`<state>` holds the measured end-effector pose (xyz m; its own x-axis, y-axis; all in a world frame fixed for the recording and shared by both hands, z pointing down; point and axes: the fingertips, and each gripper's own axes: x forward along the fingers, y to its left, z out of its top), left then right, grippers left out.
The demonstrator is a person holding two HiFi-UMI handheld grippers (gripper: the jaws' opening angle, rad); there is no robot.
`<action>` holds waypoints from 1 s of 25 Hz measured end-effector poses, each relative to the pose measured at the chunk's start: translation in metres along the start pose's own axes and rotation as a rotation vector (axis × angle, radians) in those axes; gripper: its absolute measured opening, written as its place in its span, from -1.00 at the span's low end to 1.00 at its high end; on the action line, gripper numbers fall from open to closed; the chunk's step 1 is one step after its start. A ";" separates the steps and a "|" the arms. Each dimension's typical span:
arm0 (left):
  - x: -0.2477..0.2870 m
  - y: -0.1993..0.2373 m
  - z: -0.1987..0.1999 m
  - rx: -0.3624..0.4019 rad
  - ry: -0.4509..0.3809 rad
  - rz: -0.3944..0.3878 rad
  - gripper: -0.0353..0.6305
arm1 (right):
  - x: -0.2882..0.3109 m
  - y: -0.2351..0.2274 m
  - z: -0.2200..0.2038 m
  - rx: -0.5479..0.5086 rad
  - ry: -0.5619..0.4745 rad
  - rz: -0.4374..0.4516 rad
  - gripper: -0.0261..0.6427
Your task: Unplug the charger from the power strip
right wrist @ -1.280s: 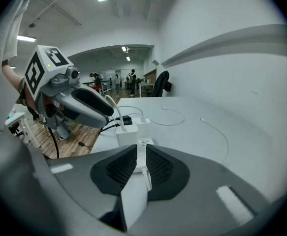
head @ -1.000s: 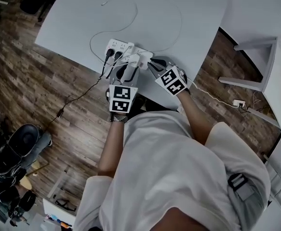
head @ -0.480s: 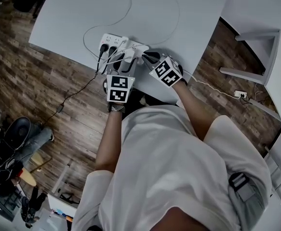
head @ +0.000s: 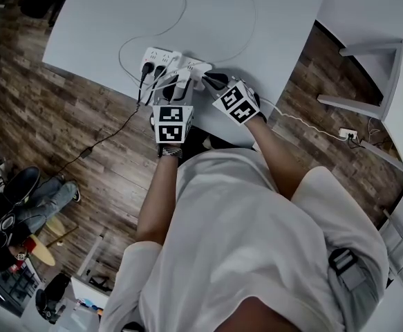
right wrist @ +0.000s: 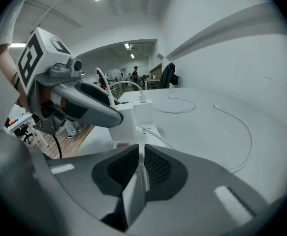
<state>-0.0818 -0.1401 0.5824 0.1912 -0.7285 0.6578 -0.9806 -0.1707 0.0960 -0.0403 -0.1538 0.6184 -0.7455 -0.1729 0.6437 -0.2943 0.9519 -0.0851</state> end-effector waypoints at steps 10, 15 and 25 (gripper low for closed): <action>-0.001 0.000 -0.002 0.019 -0.012 0.017 -0.47 | 0.001 0.000 0.001 0.014 0.000 -0.001 -0.81; -0.001 -0.002 -0.001 0.072 0.007 0.044 -0.47 | -0.001 0.001 -0.001 0.008 0.005 -0.010 -0.81; -0.003 0.000 -0.001 -0.142 -0.039 -0.015 -0.46 | -0.004 0.001 -0.002 0.002 -0.013 -0.011 -0.81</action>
<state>-0.0829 -0.1374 0.5808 0.2045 -0.7525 0.6260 -0.9733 -0.0884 0.2117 -0.0361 -0.1518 0.6175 -0.7496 -0.1869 0.6349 -0.3040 0.9493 -0.0795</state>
